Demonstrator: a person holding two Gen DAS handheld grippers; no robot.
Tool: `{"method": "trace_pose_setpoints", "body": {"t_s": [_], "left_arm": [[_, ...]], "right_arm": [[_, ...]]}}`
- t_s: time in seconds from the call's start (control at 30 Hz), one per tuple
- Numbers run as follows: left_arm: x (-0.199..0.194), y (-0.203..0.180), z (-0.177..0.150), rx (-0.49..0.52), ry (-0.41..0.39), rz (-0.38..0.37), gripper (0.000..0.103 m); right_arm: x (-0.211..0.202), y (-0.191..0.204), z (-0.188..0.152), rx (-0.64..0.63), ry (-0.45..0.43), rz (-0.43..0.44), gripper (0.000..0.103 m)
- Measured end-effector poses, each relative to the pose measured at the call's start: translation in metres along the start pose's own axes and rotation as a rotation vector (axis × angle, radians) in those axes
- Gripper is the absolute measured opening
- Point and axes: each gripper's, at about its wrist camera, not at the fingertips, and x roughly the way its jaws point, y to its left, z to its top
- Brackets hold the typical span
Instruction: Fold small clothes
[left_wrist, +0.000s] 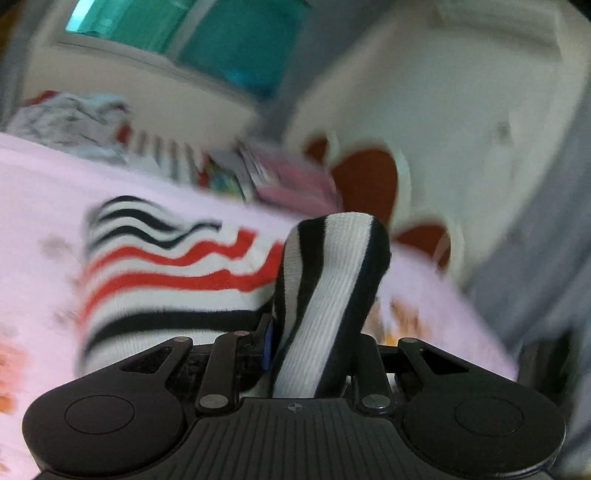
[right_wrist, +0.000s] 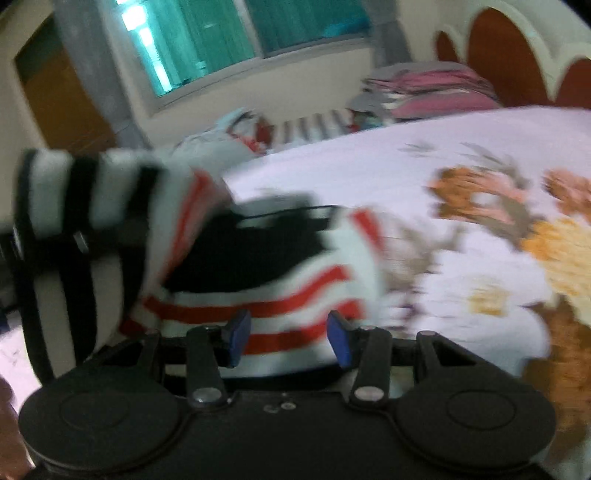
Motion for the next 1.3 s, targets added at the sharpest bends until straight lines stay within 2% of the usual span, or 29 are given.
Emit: {"method": "trace_pose_setpoints", "body": {"t_s": [0.07, 0.1, 0.17, 0.23, 0.27, 0.3, 0.37, 0.43, 0.47, 0.6, 0.7, 0.77, 0.83, 0.93, 1.1, 1.2, 1.3], "left_arm": [[0.021, -0.014, -0.011, 0.075, 0.093, 0.053, 0.027], [0.024, -0.018, -0.018, 0.106, 0.099, 0.074, 0.03], [0.022, -0.02, -0.02, 0.111, 0.089, 0.061, 0.058], [0.012, -0.024, -0.02, 0.118, 0.092, 0.033, 0.077], [0.003, -0.03, -0.025, 0.133, 0.096, 0.028, 0.082], [-0.003, -0.033, -0.025, 0.144, 0.101, 0.025, 0.083], [-0.04, -0.037, -0.046, 0.133, 0.101, 0.01, 0.083], [-0.065, -0.028, -0.049, 0.087, 0.079, 0.016, 0.083], [-0.086, -0.019, -0.063, 0.057, 0.056, 0.029, 0.083], [-0.13, 0.021, -0.052, -0.07, -0.05, 0.147, 0.083], [-0.142, 0.055, -0.046, -0.152, -0.065, 0.231, 0.083], [-0.142, 0.069, -0.045, -0.198, -0.068, 0.251, 0.083], [-0.138, 0.075, -0.045, -0.21, -0.072, 0.282, 0.083], [-0.12, 0.078, -0.042, -0.223, -0.045, 0.282, 0.083], [-0.086, 0.066, -0.038, -0.188, -0.016, 0.239, 0.083], [-0.066, 0.062, -0.042, -0.179, 0.032, 0.227, 0.083], [-0.05, 0.067, -0.053, -0.174, 0.088, 0.25, 0.083]], "right_arm": [[-0.007, -0.023, 0.001, 0.036, 0.003, -0.011, 0.045], [-0.01, -0.031, 0.002, 0.052, 0.005, -0.006, 0.045], [-0.016, -0.043, 0.005, 0.074, -0.001, 0.007, 0.045], [-0.019, -0.049, 0.011, 0.097, -0.006, 0.036, 0.046], [-0.019, -0.052, 0.015, 0.111, -0.009, 0.055, 0.049], [-0.018, -0.052, 0.019, 0.121, -0.011, 0.078, 0.051], [-0.016, -0.049, 0.025, 0.127, -0.004, 0.136, 0.058], [-0.01, -0.04, 0.027, 0.118, 0.024, 0.188, 0.06], [-0.004, -0.034, 0.028, 0.109, 0.045, 0.211, 0.06], [0.025, -0.017, 0.024, 0.11, 0.141, 0.248, 0.059], [0.042, -0.013, 0.019, 0.119, 0.166, 0.222, 0.058], [0.048, -0.011, 0.018, 0.122, 0.158, 0.213, 0.05], [0.052, -0.006, 0.017, 0.111, 0.16, 0.216, 0.032], [0.048, -0.002, 0.017, 0.088, 0.141, 0.212, 0.025], [0.016, -0.004, 0.022, 0.004, 0.022, 0.163, 0.022], [0.026, -0.021, 0.012, 0.03, 0.071, 0.119, 0.022], [0.032, -0.026, 0.01, 0.077, 0.097, 0.135, 0.025]]}}
